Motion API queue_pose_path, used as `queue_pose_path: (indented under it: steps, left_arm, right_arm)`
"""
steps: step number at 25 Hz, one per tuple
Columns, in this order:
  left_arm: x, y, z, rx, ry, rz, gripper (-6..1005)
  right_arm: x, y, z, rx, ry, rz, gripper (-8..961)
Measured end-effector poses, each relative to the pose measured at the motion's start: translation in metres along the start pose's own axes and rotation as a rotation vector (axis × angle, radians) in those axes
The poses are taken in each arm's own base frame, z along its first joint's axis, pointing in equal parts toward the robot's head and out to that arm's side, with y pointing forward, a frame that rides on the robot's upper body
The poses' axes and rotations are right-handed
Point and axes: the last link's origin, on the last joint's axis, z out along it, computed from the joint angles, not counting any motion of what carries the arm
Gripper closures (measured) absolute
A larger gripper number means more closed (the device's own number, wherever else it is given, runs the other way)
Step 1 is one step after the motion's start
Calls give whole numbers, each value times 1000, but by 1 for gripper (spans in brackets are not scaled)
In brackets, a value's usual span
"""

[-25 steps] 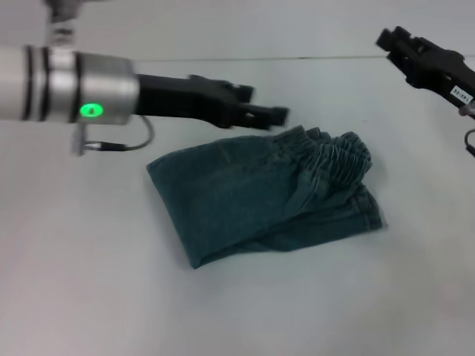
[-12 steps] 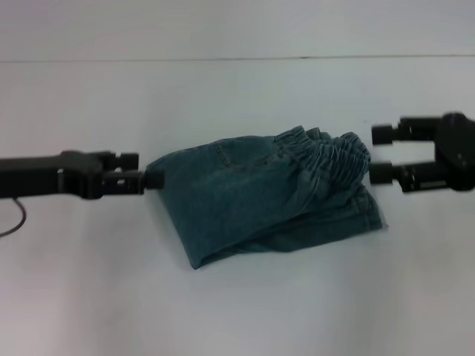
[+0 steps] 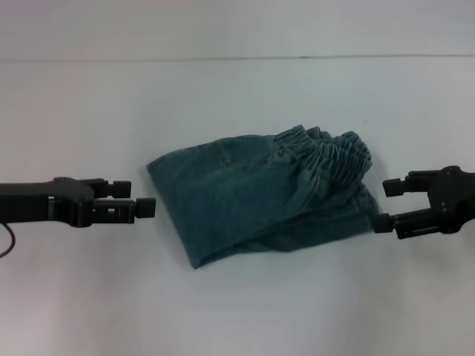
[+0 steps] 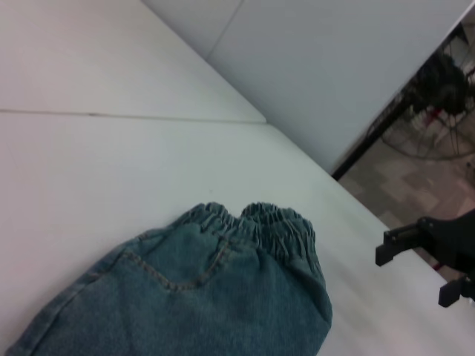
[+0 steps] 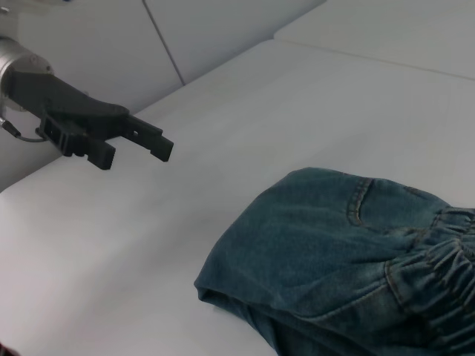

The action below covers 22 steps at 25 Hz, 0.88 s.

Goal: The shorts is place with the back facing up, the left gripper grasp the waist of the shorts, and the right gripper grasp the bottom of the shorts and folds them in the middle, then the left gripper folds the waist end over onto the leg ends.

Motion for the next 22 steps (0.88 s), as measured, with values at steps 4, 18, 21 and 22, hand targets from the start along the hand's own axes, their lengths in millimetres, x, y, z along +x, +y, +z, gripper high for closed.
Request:
queue_pose_path:
  steps: [4,18,21,22]
  left_arm:
    - [2,0,4,-2,-29,6,95]
    - [4,0,6,-9,-35,5,95]
    - [4,0,7,-10,-35,5,95]
    - [4,0,7,-10,-35,6,95]
  right_arm:
    - [-1,-1,1,4,0,-1,32]
    - [-4,-4,2,24,-3,-13,39]
    - [-5,-4,2,28,-4,-14,39]
    - [-5,-5,2,30,-4,-15,39]
